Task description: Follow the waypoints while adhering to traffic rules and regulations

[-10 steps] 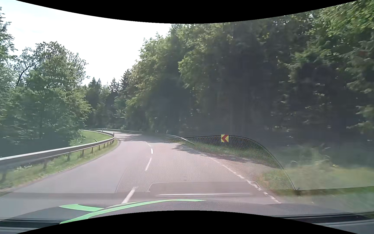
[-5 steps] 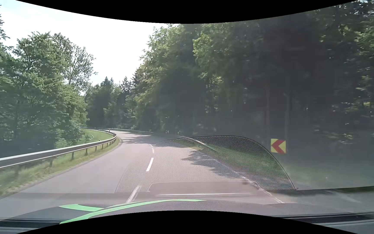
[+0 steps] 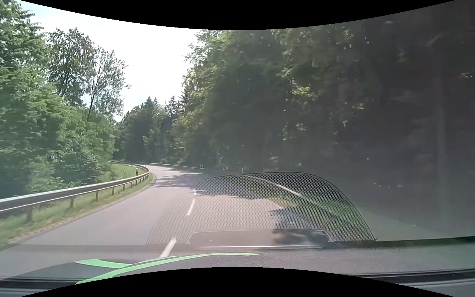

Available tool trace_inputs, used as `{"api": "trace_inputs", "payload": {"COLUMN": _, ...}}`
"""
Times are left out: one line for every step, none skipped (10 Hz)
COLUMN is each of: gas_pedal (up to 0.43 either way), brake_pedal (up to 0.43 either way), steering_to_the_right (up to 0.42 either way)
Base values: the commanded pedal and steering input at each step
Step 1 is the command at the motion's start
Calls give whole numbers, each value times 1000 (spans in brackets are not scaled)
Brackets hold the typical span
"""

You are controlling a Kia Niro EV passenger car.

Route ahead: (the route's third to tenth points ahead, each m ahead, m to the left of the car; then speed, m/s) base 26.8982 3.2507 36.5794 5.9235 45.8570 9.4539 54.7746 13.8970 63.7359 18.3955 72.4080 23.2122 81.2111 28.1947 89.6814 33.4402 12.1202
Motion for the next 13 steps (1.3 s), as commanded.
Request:
{"api": "trace_inputs", "payload": {"gas_pedal": 87, "brake_pedal": 0, "steering_to_the_right": -45}}
{"api": "trace_inputs", "payload": {"gas_pedal": 87, "brake_pedal": 0, "steering_to_the_right": -44}}
{"api": "trace_inputs", "payload": {"gas_pedal": 87, "brake_pedal": 0, "steering_to_the_right": -44}}
{"api": "trace_inputs", "payload": {"gas_pedal": 87, "brake_pedal": 0, "steering_to_the_right": -44}}
{"api": "trace_inputs", "payload": {"gas_pedal": 87, "brake_pedal": 0, "steering_to_the_right": -44}}
{"api": "trace_inputs", "payload": {"gas_pedal": 87, "brake_pedal": 0, "steering_to_the_right": -44}}
{"api": "trace_inputs", "payload": {"gas_pedal": 87, "brake_pedal": 0, "steering_to_the_right": -44}}
{"api": "trace_inputs", "payload": {"gas_pedal": 87, "brake_pedal": 0, "steering_to_the_right": -44}}
{"api": "trace_inputs", "payload": {"gas_pedal": 87, "brake_pedal": 0, "steering_to_the_right": -45}}
{"api": "trace_inputs", "payload": {"gas_pedal": 87, "brake_pedal": 0, "steering_to_the_right": -44}}
{"api": "trace_inputs", "payload": {"gas_pedal": 87, "brake_pedal": 0, "steering_to_the_right": -44}}
{"api": "trace_inputs", "payload": {"gas_pedal": 87, "brake_pedal": 0, "steering_to_the_right": -44}}
{"api": "trace_inputs", "payload": {"gas_pedal": 87, "brake_pedal": 0, "steering_to_the_right": -44}}
